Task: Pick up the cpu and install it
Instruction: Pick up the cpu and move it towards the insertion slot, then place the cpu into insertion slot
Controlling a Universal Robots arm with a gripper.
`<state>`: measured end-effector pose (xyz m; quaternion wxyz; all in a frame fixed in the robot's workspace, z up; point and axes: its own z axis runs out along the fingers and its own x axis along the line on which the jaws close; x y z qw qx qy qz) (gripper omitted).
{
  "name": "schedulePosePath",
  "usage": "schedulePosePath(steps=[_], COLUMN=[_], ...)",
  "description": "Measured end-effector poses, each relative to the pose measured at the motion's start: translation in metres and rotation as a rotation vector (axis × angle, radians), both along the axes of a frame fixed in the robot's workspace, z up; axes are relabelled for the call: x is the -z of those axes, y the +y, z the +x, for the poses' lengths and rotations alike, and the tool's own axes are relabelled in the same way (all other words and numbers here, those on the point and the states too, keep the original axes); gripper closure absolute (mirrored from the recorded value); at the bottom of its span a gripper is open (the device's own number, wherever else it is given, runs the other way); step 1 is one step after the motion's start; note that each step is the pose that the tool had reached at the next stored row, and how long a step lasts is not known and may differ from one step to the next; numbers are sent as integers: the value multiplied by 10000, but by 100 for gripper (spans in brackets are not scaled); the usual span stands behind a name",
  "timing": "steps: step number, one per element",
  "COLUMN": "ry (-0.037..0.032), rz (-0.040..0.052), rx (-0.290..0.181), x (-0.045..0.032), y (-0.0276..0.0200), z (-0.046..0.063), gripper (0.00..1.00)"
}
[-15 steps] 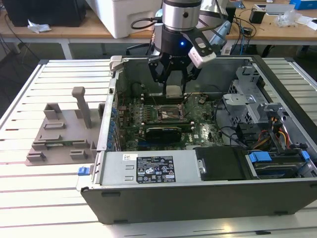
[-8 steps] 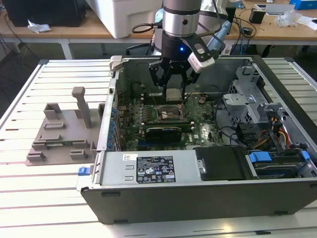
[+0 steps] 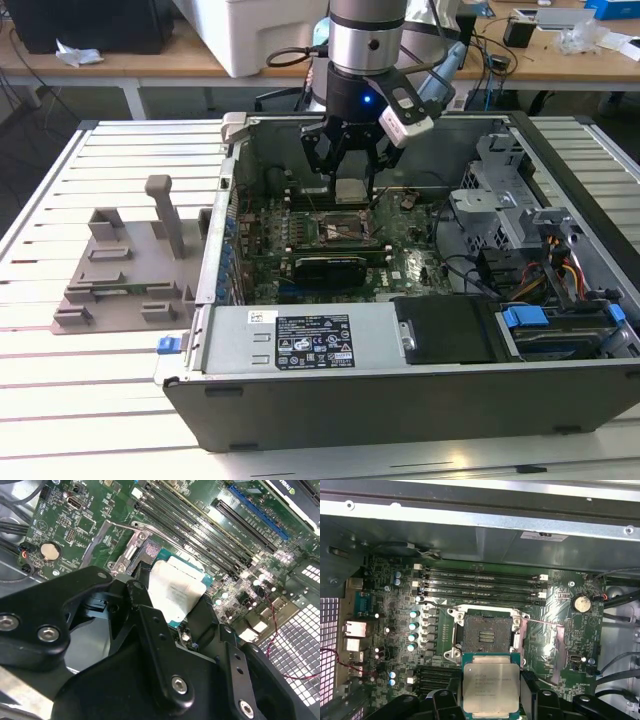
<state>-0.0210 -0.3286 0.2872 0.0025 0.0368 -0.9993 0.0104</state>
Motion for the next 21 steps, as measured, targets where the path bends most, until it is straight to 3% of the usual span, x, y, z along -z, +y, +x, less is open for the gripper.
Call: schedulePosePath(steps=[6, 15, 21], ry=[0, 1, 1], rz=[-5, -34, -55], rx=[22, 1675, 2483], x=[0, 0, 0], y=[0, 0, 0], z=[1, 2, 3], gripper=[45, 45, 45])
